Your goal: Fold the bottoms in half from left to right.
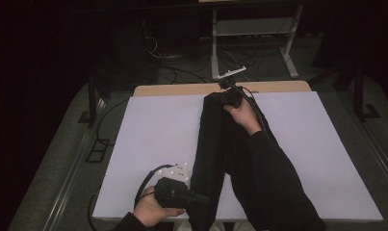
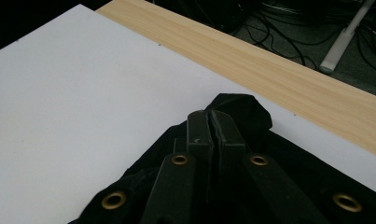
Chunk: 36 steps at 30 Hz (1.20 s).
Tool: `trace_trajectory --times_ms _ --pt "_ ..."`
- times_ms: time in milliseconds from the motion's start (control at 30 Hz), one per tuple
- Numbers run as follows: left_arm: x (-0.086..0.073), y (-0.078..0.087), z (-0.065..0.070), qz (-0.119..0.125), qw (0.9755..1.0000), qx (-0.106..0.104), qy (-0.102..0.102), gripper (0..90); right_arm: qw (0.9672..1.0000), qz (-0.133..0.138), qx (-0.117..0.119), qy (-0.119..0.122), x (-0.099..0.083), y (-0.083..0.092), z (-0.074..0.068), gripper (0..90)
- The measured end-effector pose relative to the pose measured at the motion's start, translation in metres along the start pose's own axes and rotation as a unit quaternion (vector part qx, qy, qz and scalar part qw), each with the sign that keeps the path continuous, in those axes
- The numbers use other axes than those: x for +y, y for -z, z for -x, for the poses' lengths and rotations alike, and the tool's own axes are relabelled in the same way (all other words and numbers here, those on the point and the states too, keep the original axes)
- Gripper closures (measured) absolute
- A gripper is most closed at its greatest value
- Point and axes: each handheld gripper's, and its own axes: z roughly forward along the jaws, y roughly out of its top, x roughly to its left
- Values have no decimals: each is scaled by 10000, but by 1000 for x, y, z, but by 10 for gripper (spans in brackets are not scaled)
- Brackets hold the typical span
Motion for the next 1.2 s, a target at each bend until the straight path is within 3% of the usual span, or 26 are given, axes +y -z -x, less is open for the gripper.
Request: trace_trajectory --times_ms 400,567,867,1200 --pt "24 -31 -2 94 9996 -249 -106 894 9996 -159 80 233 1 15 19 856" --pt "30 -38 0 76 9997 -219 -108 894 9997 -111 132 192 2 20 25 855" --pt "39 -58 5 116 9997 -196 -115 894 9989 -265 132 367 -1 32 35 856" --pt "54 -82 12 71 9998 -157 -81 894 9993 -92 96 344 -3 48 55 856"
